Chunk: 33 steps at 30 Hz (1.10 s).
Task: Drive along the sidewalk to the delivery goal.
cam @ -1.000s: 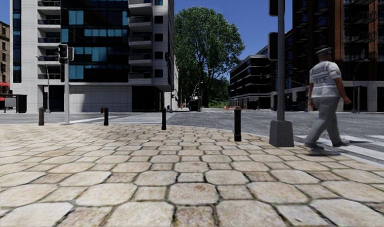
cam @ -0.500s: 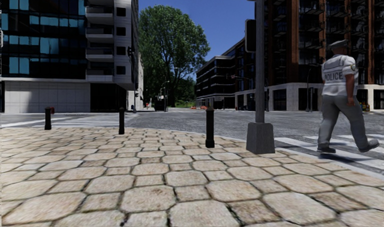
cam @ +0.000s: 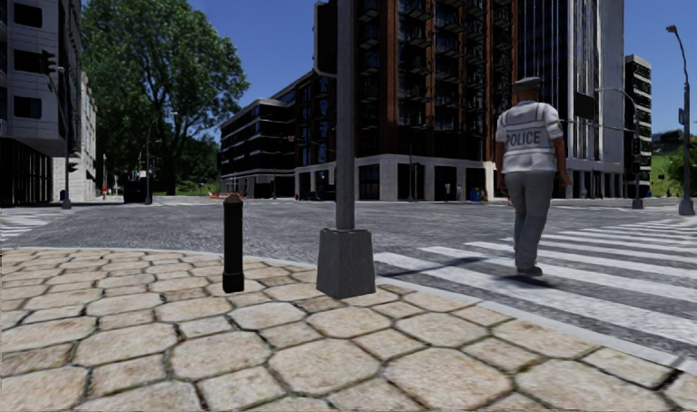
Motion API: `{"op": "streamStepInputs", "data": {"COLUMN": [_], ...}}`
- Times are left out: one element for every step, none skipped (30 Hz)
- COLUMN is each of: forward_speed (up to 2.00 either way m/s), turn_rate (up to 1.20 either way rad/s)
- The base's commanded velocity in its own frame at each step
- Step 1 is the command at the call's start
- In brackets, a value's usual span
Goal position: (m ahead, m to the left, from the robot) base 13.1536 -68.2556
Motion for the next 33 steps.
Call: {"op": "streamStepInputs", "data": {"forward_speed": [1.56,1.56,1.56,1.57,1.57,1.57,1.57,1.58,1.59,1.59,1.59,1.59,1.59,1.6,1.6,1.6,1.6,1.6,1.6,1.6,1.6,1.6,1.6,1.6,1.6,1.6,1.6,1.6,1.6,1.6,1.6,1.6,1.6], "turn_rate": [-0.8,-0.8,-0.8,-0.8,-0.8,-0.79,-0.79,-0.78,-0.75,-0.73,-0.73,-0.73,-0.72,-0.72,-0.72,-0.72,-0.72,-0.71,-0.71,-0.71,-0.71,-0.71,-0.71,-0.71,-0.71,-0.71,-0.71,-0.71,-0.71,-0.71,-0.71,-0.71,-0.71]}}
